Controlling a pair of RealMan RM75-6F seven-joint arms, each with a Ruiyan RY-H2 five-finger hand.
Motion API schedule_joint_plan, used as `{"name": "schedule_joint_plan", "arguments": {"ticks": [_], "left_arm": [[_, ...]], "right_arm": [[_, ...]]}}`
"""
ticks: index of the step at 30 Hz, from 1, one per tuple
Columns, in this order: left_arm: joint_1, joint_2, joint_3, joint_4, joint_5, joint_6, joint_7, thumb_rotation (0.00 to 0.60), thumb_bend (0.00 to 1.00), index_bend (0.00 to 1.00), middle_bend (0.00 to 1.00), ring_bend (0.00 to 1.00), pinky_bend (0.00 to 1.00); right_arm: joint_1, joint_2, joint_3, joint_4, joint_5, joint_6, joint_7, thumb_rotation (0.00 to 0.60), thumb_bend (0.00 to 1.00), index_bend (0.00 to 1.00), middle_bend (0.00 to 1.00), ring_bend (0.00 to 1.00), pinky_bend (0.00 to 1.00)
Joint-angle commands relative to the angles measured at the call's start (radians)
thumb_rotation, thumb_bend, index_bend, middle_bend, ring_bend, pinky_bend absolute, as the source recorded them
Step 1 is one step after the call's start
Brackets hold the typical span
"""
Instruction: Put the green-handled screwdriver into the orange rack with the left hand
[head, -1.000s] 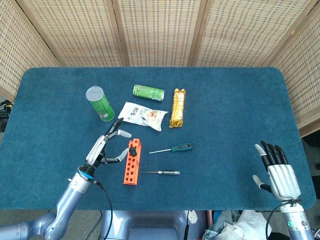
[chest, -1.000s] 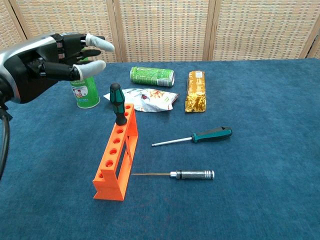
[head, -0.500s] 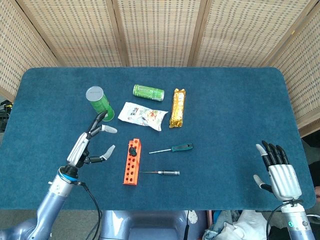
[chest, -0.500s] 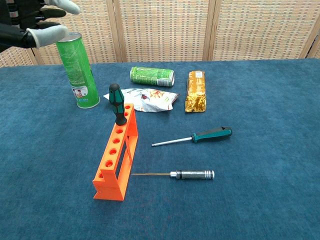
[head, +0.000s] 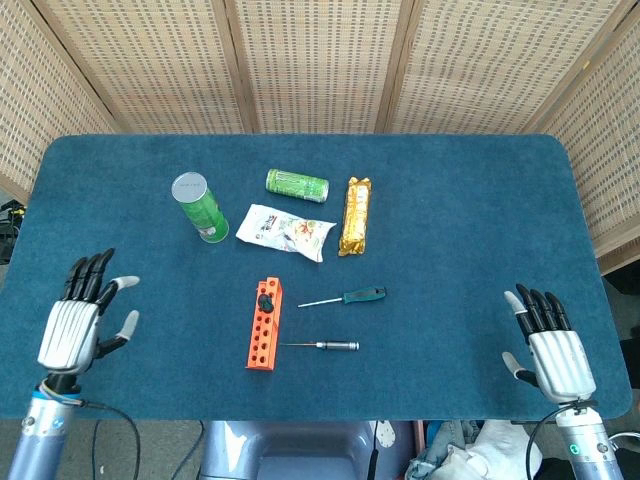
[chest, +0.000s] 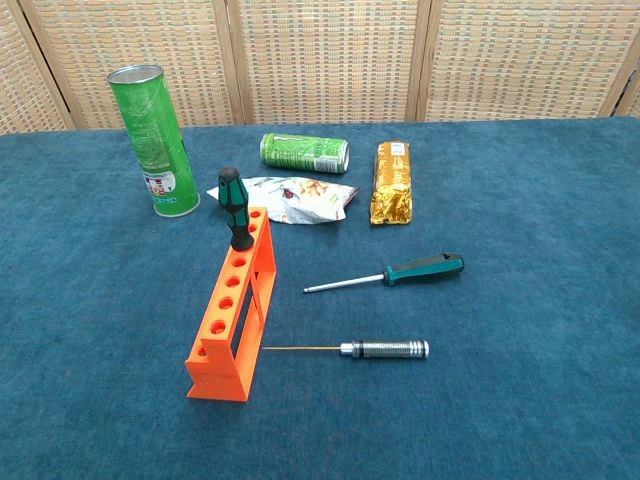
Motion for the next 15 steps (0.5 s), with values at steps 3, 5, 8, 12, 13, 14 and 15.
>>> {"name": "schedule_joint_plan", "arguments": {"ticks": [3,5,8,12,13,14,15], "left_arm": [[0.050,-0.018,0.033,0.066,-0.003,0.036,0.055,0.600,0.37,0.28,0.01,0.00,0.00],[0.059,-0.025,0.037,0.076,-0.011,0.037,0.058,0.600,0.37,0.27,0.01,0.00,0.00],[0.070,-0.018,0.051,0.079,-0.010,0.029,0.072,0.600,0.36,0.25,0.00,0.00,0.00],[0.080,-0.011,0.059,0.078,-0.003,0.030,0.073,0.600,0.32,0.15,0.00,0.00,0.00],[0.081,-0.010,0.059,0.077,-0.003,0.029,0.073,0.600,0.29,0.11,0.00,0.00,0.00],[0.081,-0.008,0.060,0.076,-0.002,0.027,0.074,0.600,0.26,0.07,0.00,0.00,0.00],[0.081,-0.008,0.060,0.075,-0.002,0.027,0.074,0.600,0.23,0.04,0.00,0.00,0.00]], "right_arm": [[0.002,-0.003,0.001,-0.004,0.002,-0.004,-0.008,0.600,0.24,0.00,0.00,0.00,0.00],[0.003,-0.004,0.001,-0.005,0.003,-0.004,-0.008,0.600,0.24,0.00,0.00,0.00,0.00],[0.006,-0.005,0.001,-0.006,0.007,-0.013,-0.009,0.600,0.24,0.00,0.00,0.00,0.00],[0.009,-0.007,-0.003,-0.005,-0.001,-0.016,-0.008,0.600,0.24,0.00,0.00,0.00,0.00],[0.009,-0.006,-0.003,-0.004,-0.001,-0.017,-0.008,0.600,0.24,0.00,0.00,0.00,0.00],[0.009,-0.006,-0.004,-0.003,-0.001,-0.018,-0.007,0.600,0.24,0.00,0.00,0.00,0.00],[0.009,-0.006,-0.004,-0.003,-0.001,-0.018,-0.007,0.600,0.24,0.00,0.00,0.00,0.00]]}}
